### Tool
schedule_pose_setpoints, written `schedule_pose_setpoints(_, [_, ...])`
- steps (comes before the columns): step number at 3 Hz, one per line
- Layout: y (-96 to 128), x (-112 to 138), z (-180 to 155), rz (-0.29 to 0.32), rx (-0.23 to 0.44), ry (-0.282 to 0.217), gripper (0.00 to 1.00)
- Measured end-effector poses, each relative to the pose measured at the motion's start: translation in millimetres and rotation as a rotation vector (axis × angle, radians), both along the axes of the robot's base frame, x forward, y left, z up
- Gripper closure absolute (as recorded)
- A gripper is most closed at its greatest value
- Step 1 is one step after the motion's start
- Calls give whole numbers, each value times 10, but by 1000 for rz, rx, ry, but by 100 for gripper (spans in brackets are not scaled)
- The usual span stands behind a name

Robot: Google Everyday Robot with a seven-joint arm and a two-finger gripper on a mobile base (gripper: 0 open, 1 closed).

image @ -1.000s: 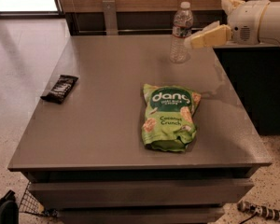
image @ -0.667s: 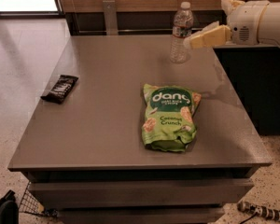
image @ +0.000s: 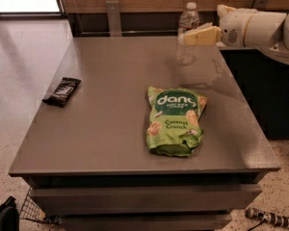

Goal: Move water bottle near rxbar chocolate

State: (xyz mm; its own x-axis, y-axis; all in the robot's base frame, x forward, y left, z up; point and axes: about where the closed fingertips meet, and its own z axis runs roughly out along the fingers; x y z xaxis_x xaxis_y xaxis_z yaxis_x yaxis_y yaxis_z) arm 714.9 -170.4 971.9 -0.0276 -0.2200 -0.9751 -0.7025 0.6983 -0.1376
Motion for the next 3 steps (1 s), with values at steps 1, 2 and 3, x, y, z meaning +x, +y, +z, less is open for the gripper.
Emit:
schedule_pose_setpoints(1, [-4,344,-187,0,83,14,0])
schedule_pose_setpoints(2, [10,578,-325,18,155,24,0])
schedule_pose_setpoints(3, [47,716,-410,36,200,30,0])
